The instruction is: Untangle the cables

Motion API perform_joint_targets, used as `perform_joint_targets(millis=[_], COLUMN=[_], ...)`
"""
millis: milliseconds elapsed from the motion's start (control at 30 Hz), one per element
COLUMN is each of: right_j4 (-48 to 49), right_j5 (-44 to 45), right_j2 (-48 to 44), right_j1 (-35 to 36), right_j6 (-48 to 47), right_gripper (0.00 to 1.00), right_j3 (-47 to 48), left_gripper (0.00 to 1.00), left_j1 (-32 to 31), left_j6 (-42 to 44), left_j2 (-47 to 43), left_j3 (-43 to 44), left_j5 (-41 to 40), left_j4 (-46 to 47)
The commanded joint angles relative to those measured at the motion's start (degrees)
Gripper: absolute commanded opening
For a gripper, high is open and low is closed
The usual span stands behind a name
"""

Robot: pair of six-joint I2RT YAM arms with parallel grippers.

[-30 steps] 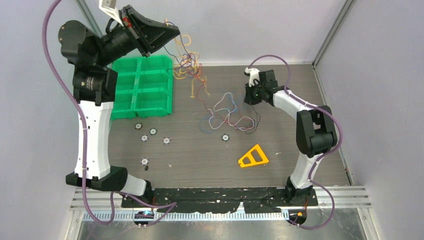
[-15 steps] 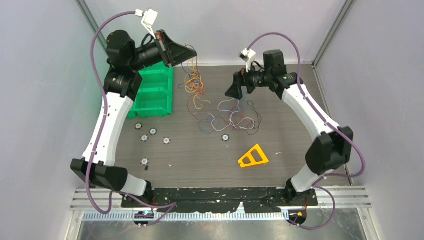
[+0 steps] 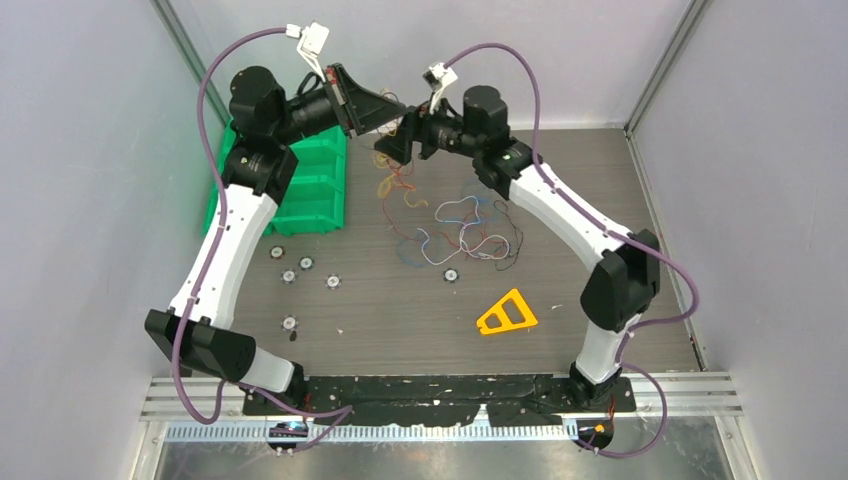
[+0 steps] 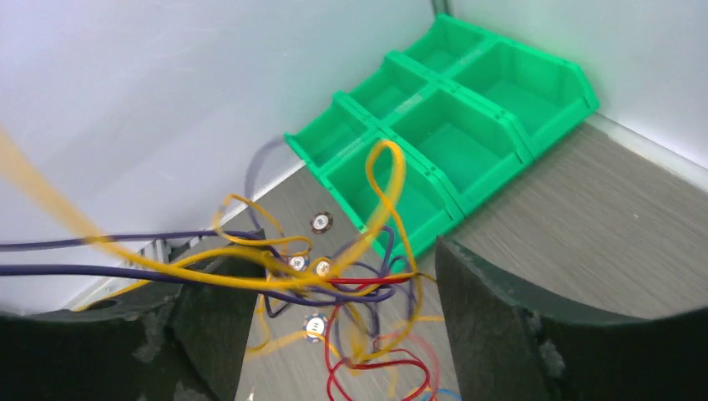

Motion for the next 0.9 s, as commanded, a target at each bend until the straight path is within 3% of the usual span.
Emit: perform_joint_targets(millis=[0,100,200,500,867], right_j4=[2.44,3.16,4.84,1.2,-18.74], right_j5=[10.87,17.38,15.47,6.91,10.55], right_j2=[3.57,3.46,2.46,-1.61,2.24], right_j1=[2.3,1.46,-1.6,-12.1,-25.69], right_j6=[-1.22,-2.92,-2.74,-11.67,-28.07], right_gripper=[0.62,0.5,0.47,0.06,0.05], right_j3=[-0.07,-6.6,-15.97,-30.3,-27.83], left_gripper=[0.0,0.0,0.0,0.0,0.0], left_j1=[-0.16,1.09,3.49,8.64,14.96], left_j6=[-3.01,-3.81,-5.66,-7.12,-6.54], left_j2=[-1.47,-2.03,-2.38,-1.79,-0.88], left_j3=[2.55,5.2,8.09,16.22,26.18], left_j5=[1.4,2.04,2.49,2.94,2.65], left_j4=[6.5,7.35,8.1,8.62,7.3])
